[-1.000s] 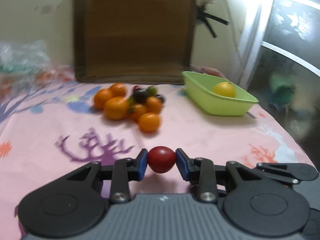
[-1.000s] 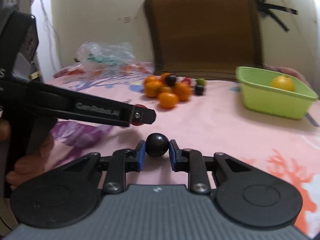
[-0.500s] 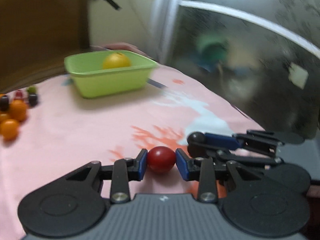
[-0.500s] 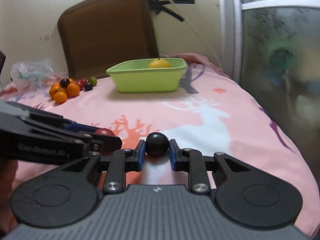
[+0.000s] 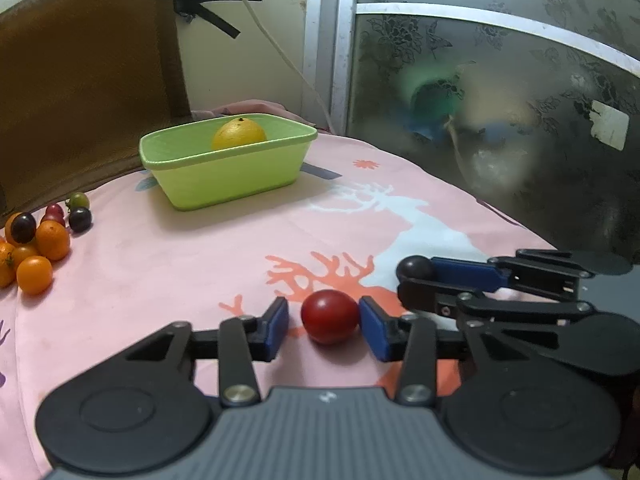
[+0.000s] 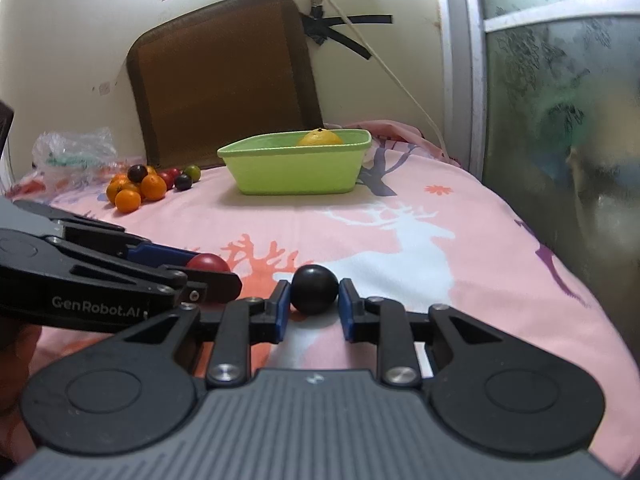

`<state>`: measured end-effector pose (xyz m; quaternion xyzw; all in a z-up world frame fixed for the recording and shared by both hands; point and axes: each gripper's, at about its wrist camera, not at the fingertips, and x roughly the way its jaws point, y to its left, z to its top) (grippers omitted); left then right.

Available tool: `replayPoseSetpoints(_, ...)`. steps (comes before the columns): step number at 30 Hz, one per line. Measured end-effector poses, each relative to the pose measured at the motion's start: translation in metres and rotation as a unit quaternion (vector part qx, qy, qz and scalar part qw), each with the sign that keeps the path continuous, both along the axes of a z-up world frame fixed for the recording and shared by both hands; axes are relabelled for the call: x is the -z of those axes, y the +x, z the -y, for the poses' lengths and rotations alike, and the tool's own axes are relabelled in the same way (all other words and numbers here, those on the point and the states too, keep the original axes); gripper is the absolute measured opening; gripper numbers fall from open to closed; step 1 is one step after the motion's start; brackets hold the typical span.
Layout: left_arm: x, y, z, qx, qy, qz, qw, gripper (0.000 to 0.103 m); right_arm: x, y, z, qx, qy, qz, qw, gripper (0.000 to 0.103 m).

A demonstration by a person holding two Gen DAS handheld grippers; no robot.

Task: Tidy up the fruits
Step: 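Carry both tomatoes to the green basket and open both grippers over it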

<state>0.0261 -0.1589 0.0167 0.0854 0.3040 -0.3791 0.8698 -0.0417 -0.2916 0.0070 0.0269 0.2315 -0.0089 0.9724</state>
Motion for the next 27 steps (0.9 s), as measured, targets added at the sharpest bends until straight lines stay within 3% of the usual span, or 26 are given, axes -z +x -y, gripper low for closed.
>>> replayPoseSetpoints(3,-0.005,0.002,0.002,0.002,-0.001,-0.001,1.0,0.031,-0.012,0.006,0.006,-0.009,0.009,0.013,1.0,0.028)
replayPoseSetpoints(6,-0.024,0.022,0.0,0.001,-0.025,-0.006,0.9997,0.031,-0.031,0.026,0.014,-0.019,0.017,0.039,0.999,0.028)
replayPoseSetpoints(10,-0.061,0.061,0.006,-0.017,-0.043,0.031,0.9985,0.031,-0.053,0.073,0.021,-0.018,0.003,0.083,0.996,0.028)
replayPoseSetpoints(13,-0.075,0.107,0.012,-0.037,-0.052,0.03,0.9975,0.031,-0.054,0.121,0.033,-0.017,0.006,0.07,0.997,0.028)
replayPoseSetpoints(19,-0.057,0.173,0.027,-0.072,-0.025,-0.002,0.9971,0.032,-0.037,0.168,0.038,-0.016,-0.006,0.032,0.999,0.029)
replayPoseSetpoints(23,-0.042,0.182,0.033,-0.079,-0.017,-0.015,0.9966,0.033,-0.031,0.169,0.035,-0.012,-0.026,0.039,0.999,0.029)
replayPoseSetpoints(27,-0.031,0.186,0.03,-0.096,-0.019,-0.023,0.9949,0.049,-0.031,0.17,0.038,-0.013,-0.013,0.044,0.999,0.029)
